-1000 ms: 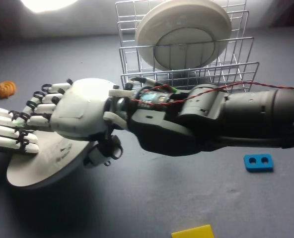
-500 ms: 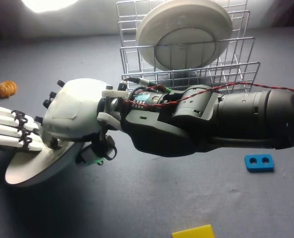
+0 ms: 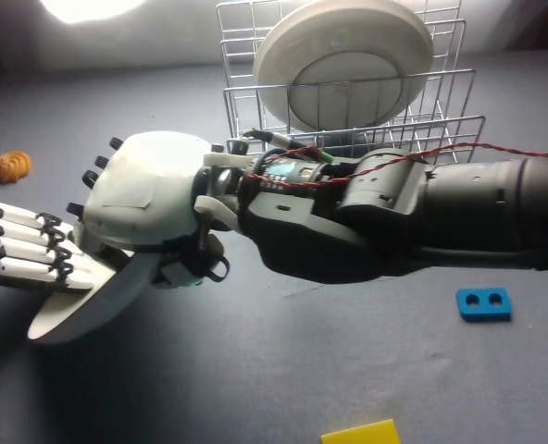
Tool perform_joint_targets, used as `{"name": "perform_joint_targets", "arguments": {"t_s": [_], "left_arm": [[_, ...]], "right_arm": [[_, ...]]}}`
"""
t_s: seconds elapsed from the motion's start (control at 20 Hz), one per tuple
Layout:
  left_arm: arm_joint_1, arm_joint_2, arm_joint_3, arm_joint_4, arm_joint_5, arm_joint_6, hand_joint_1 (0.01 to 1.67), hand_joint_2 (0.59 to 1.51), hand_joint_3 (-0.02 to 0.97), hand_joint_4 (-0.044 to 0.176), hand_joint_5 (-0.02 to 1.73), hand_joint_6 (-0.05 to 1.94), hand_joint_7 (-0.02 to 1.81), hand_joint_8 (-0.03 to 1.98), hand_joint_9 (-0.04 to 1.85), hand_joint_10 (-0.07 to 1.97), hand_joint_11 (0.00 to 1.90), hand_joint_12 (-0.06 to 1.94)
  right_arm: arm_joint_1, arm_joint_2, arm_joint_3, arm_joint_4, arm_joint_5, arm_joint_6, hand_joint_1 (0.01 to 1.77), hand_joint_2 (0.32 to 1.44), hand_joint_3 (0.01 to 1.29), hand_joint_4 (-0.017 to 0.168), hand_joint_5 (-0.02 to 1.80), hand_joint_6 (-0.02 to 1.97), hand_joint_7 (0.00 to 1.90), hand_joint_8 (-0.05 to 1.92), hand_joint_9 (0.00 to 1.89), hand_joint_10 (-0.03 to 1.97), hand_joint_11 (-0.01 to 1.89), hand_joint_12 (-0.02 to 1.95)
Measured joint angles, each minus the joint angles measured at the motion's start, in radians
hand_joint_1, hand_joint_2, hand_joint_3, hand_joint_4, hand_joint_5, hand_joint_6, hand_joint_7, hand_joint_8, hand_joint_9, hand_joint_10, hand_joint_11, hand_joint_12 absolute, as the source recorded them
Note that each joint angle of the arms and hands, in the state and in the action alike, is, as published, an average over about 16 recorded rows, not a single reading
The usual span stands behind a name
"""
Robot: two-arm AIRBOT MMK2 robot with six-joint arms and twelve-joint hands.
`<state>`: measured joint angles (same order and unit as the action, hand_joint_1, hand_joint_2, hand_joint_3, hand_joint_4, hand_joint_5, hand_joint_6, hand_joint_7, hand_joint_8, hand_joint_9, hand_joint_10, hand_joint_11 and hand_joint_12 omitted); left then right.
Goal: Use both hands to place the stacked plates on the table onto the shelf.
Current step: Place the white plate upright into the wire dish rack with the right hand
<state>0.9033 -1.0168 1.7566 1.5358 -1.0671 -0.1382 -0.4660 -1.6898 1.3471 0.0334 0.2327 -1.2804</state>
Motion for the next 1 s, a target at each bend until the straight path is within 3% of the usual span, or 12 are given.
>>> {"name": "perform_joint_targets", "arguments": {"t_s": [0.25, 0.45, 0.6, 0.8, 1.0], "left_arm": [[-0.062, 0.016, 0.003, -0.008, -0.007, -0.009, 0.02, 1.148, 0.016, -0.003, 0.02, 0.00, 0.03, 0.00, 0.03, 0.02, 0.02, 0.00], [-0.123, 0.033, 0.007, -0.016, -0.012, -0.017, 0.02, 1.142, 0.016, -0.002, 0.02, 0.02, 0.03, 0.00, 0.02, 0.02, 0.02, 0.00], [-0.163, 0.046, 0.011, -0.025, -0.014, -0.023, 0.02, 1.139, 0.016, -0.003, 0.02, 0.02, 0.03, 0.00, 0.02, 0.02, 0.02, 0.01], [-0.200, 0.061, 0.014, -0.034, -0.016, -0.030, 0.02, 1.138, 0.016, -0.003, 0.02, 0.02, 0.02, 0.00, 0.02, 0.02, 0.02, 0.01], [-0.215, 0.068, 0.016, -0.033, -0.019, -0.036, 0.02, 1.138, 0.016, -0.003, 0.02, 0.02, 0.02, 0.00, 0.02, 0.02, 0.02, 0.01]], "right_arm": [[0.006, 0.072, -0.074, 0.006, -0.019, 0.000, 1.26, 1.02, 0.02, -0.003, 0.81, 1.07, 0.91, 1.00, 0.96, 1.08, 0.92, 1.04], [0.027, 0.165, -0.165, 0.007, -0.037, 0.003, 1.27, 1.02, 0.02, 0.001, 0.83, 1.07, 0.92, 1.00, 0.99, 0.93, 0.91, 1.04], [0.047, 0.254, -0.244, -0.061, -0.038, 0.057, 1.27, 1.02, 0.02, 0.002, 0.84, 1.08, 0.93, 1.00, 1.02, 0.81, 0.91, 1.04], [0.081, 0.386, -0.343, -0.240, -0.010, 0.242, 1.27, 1.02, 0.02, 0.004, 0.86, 1.09, 0.94, 0.99, 1.03, 0.76, 0.91, 1.03], [0.130, 0.510, -0.418, -0.450, 0.023, 0.531, 1.27, 1.02, 0.02, 0.004, 0.87, 1.09, 0.96, 0.98, 1.05, 0.72, 0.92, 1.02]]}}
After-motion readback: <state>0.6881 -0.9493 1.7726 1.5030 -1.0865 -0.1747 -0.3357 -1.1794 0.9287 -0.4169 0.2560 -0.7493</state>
